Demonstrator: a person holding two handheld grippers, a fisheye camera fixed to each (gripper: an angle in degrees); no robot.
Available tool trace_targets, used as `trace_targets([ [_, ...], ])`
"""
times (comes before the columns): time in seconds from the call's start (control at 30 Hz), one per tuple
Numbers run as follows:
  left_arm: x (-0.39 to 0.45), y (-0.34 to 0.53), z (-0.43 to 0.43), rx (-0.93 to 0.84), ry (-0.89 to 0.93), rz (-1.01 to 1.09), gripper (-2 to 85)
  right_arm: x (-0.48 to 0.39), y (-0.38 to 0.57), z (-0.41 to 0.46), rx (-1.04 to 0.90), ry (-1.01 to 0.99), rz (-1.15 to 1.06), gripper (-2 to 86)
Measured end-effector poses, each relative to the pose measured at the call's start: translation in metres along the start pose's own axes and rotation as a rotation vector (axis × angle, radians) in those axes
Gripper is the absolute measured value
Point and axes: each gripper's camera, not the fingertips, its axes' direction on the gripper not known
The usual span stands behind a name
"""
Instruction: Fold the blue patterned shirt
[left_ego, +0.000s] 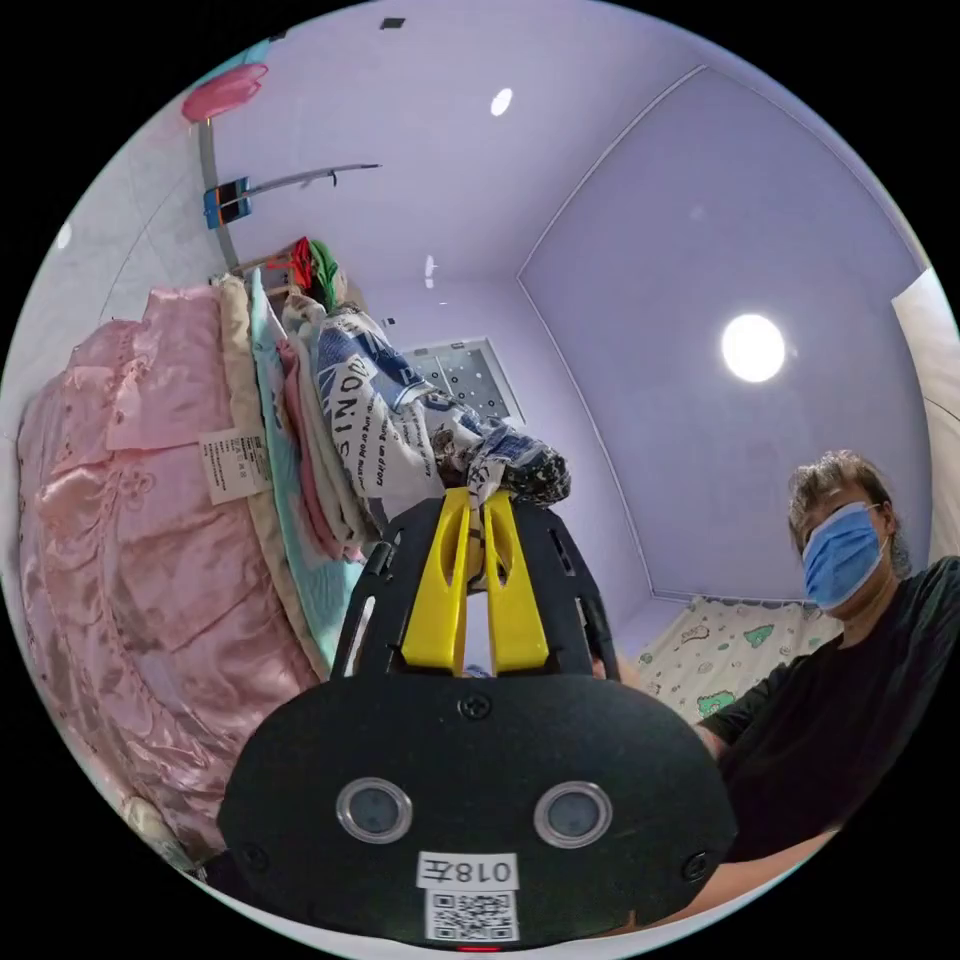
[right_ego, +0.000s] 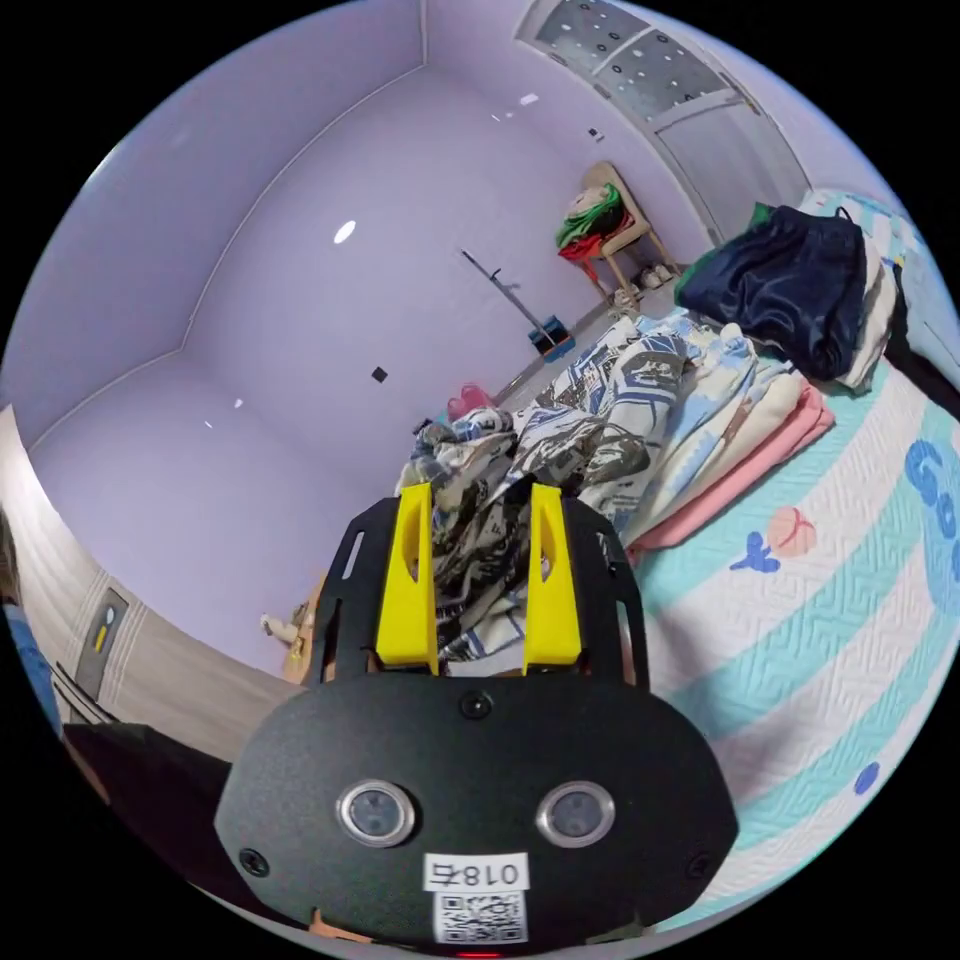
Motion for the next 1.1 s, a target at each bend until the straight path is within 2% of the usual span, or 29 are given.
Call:
trace_targets([
  [0.23, 0.006, -0.012, -0.023, -0.157, -0.102, 0.093, 0.8, -0.026, 0.021, 0.019, -0.015, 0.015, -0.109, 13.8],
  [0.3, 0.017, -0.018, -0.038, -0.210, -0.152, 0.155, 3.9, -0.031, 0.034, 0.013, 0.017, 0.032, -0.130, 13.9],
  [0.47, 0.044, -0.024, -0.040, -0.373, -0.275, 0.298, 6.4, -0.043, 0.056, 0.024, -0.069, -0.024, -0.190, 14.8],
  [0.53, 0.051, -0.025, -0.036, -0.406, -0.281, 0.326, 6.4, -0.048, 0.067, 0.019, -0.047, 0.032, -0.203, 11.3],
  [0.63, 0.058, -0.031, -0.043, -0.398, -0.286, 0.322, 6.7, -0.043, 0.077, 0.018, -0.115, 0.097, -0.167, 4.2],
  [0.77, 0.091, -0.048, -0.072, -0.195, -0.435, 0.388, 8.2, -0.042, 0.099, -0.001, -0.082, 0.075, -0.181, 2.3],
  [0.83, 0.112, -0.059, -0.062, -0.162, -0.497, 0.449, 10.8, -0.047, 0.118, -0.012, -0.065, 0.043, -0.218, 1.8],
  [0.93, 0.125, -0.081, -0.007, -0.302, -0.515, 0.450, 15.9, -0.053, 0.142, -0.024, -0.054, 0.023, -0.251, 1.3],
  [1.0, 0.114, -0.087, 0.036, -0.415, -0.514, 0.368, 18.4, -0.054, 0.153, -0.032, -0.059, 0.006, -0.243, 1.2],
  [1.07, 0.107, -0.085, 0.055, -0.448, -0.551, 0.304, 18.1, -0.057, 0.163, -0.042, -0.066, 0.002, -0.242, 1.1],
  [1.1, 0.105, -0.083, 0.060, -0.440, -0.619, 0.264, 14.6, -0.059, 0.170, -0.050, -0.075, 0.006, -0.247, 1.1],
])
